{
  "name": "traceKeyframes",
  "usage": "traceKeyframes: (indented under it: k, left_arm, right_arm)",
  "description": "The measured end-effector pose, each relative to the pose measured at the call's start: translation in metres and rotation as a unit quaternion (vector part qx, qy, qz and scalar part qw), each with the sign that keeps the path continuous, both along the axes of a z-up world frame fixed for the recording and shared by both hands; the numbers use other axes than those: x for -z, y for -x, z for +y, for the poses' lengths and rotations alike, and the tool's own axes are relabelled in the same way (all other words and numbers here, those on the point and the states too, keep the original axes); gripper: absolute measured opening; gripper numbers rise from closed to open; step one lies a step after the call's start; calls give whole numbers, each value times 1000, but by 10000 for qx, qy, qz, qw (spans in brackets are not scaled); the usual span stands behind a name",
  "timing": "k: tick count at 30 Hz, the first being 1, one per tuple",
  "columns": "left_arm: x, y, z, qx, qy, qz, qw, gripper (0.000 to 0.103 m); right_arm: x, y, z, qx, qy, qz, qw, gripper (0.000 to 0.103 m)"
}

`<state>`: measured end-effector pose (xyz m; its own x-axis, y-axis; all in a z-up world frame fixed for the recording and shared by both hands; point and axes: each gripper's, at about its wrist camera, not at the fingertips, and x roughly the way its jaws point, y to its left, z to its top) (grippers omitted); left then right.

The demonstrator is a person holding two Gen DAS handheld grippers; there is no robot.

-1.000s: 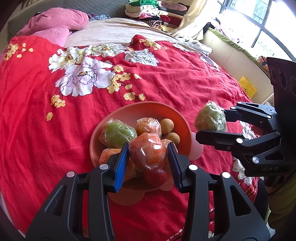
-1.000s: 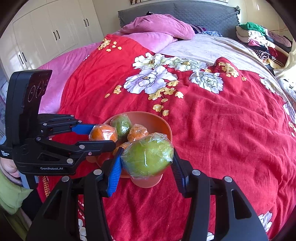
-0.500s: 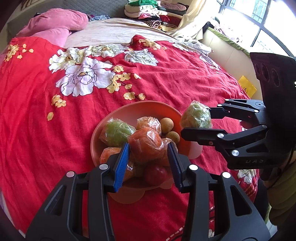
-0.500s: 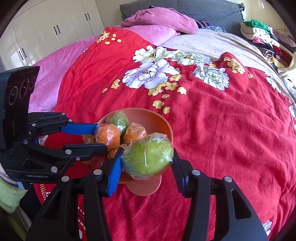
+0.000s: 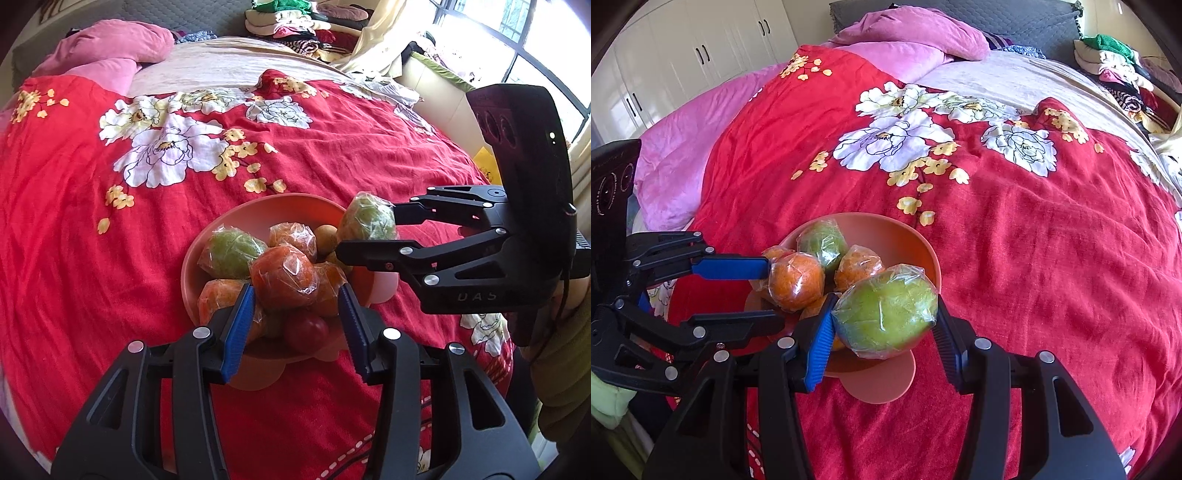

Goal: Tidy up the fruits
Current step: 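Open the right tool to drop the green fruit while the left tool releases the orange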

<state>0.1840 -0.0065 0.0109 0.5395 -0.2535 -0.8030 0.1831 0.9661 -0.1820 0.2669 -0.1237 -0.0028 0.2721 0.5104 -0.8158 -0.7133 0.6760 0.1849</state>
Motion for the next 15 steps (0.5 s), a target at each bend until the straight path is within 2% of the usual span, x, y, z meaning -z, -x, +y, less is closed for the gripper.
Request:
traceKeyframes:
  k: [9,12,14,15]
  left_arm:
    - [-1,5,1,-6,-12,10,10000,41]
    - [-2,7,1,-7,-11,-10,10000,41]
    - [-4,7,0,-7,-10,-22,10000,42]
    - [-5,7,0,-14,-13,-36,10000,42]
  right_arm:
    - [5,-2,0,85,9,105,9999,51]
    - [-1,-3,-3,137,-122,89,9998,55]
    - [-5,-3,-6,198,-152,75,9997,64]
    - [-9,-2,-9,241,-211,51,9995,65]
